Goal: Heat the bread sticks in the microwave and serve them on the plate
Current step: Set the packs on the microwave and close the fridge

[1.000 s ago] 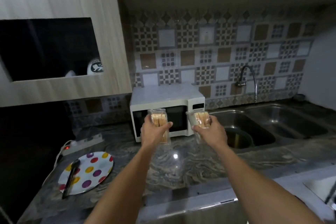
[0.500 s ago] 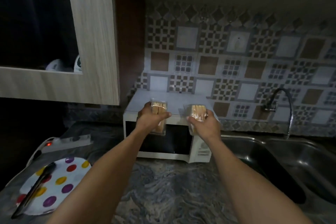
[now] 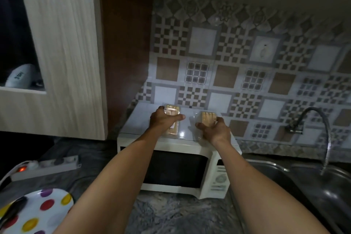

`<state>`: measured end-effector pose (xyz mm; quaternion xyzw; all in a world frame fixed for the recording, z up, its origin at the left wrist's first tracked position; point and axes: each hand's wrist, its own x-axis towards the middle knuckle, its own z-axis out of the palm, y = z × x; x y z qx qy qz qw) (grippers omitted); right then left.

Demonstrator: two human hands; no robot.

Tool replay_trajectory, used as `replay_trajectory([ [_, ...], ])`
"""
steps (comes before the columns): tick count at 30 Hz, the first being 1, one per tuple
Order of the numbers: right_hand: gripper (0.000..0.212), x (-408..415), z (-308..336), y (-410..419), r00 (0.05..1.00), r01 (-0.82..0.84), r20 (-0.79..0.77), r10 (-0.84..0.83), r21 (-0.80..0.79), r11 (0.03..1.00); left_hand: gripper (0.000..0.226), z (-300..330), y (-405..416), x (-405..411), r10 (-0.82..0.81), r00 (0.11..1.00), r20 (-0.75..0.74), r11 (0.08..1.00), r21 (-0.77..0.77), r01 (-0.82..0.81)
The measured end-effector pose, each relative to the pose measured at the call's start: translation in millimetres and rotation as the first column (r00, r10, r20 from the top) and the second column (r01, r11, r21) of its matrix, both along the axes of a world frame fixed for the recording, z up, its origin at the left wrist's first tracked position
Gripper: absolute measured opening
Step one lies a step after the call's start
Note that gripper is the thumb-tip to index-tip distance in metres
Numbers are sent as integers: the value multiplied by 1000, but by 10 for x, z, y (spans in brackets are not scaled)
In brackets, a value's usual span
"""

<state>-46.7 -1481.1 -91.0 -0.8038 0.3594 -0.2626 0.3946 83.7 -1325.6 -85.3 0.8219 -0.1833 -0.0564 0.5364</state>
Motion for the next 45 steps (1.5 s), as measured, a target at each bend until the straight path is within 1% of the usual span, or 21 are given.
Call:
replay_trajectory([
  [3, 81, 122, -77, -60, 1000, -16, -25, 17, 5, 1000, 81, -127, -126, 139, -11, 999, -38, 1000, 22, 12],
  [7, 85, 277, -161, -95, 998, -50, -22, 50, 5, 999, 73, -238, -239, 274, -54, 996, -65, 998, 29, 56],
  [10, 88, 370, -201, -109, 998, -59, -21, 59, -1, 998, 80, -251, -276, 364, -85, 993, -79, 995, 47, 89],
  [14, 89, 444, -188, -119, 997, -67, -31, 67, 19, 998, 96, -245, -285, 450, -90, 992, -88, 992, 78, 97],
  [20, 91, 501, -187, -146, 993, -95, -64, 96, 19, 995, 91, -256, -273, 486, -94, 990, -101, 992, 71, 102],
  [22, 99, 490, -158, -148, 993, -85, -77, 87, 27, 996, 95, -247, -263, 451, -71, 992, -108, 996, 54, 77],
  [23, 104, 467, -143, -141, 995, -67, -75, 69, 27, 997, 101, -246, -245, 425, -47, 993, -112, 998, 47, 52],
  [24, 106, 435, -133, -118, 997, -42, -64, 43, 10, 999, 109, -258, -211, 395, -21, 993, -113, 999, 39, 26],
  [26, 100, 359, -120, -74, 1000, 13, -22, -15, -86, 996, 121, -287, -121, 335, 11, 992, -122, 1000, 17, -9],
  [29, 77, 242, -107, 111, 996, 56, 86, -33, -283, 958, 119, -324, 138, 188, 54, 993, -102, 999, 0, -54],
  [31, 62, 185, -78, 289, 985, 79, 171, -13, -387, 919, 113, -332, 358, 42, 99, 994, -50, 995, -7, -99],
  [33, 53, 155, -51, 477, 980, 68, 198, 32, -474, 878, 105, -376, 580, -98, 125, 992, -8, 992, -6, -125],
  [36, 44, 103, -57, 879, 966, -54, 172, 192, -592, 804, 98, -438, 1028, -366, 147, 989, -6, 989, -26, -147],
  [37, 40, 97, -94, 1018, 950, -103, 170, 261, -620, 778, 88, -462, 1186, -466, 157, 987, 13, 987, -33, -157],
  [38, 37, 90, -134, 1166, 928, -149, 174, 330, -638, 756, 73, -479, 1355, -572, 183, 982, 48, 983, -19, -182],
  [39, 35, 54, -172, 1363, 899, -198, 183, 398, -641, 742, 61, -498, 1573, -695, 222, 970, 102, 974, 20, -226],
  [40, 34, 6, -223, 1543, 876, -247, 176, 448, -634, 733, 54, -523, 1772, -819, 257, 954, 154, 960, 70, -269],
  [41, 34, -49, -252, 1722, 859, -300, 157, 488, -619, 726, 54, -551, 1961, -932, 294, 935, 200, 942, 103, -319],
  [42, 33, -130, -283, 1949, 834, -366, 128, 537, -600, 711, 61, -602, 2214, -1081, 336, 912, 235, 917, 138, -374],
  [44, 31, -272, -360, 2339, 773, -467, 77, 630, -604, 646, 76, -684, 2665, -1384, 419, 858, 296, 846, 214, -487],
  [45, 30, -334, -400, 2529, 740, -498, 70, 669, -610, 616, 78, -713, 2870, -1558, 443, 841, 310, 812, 260, -523],
])
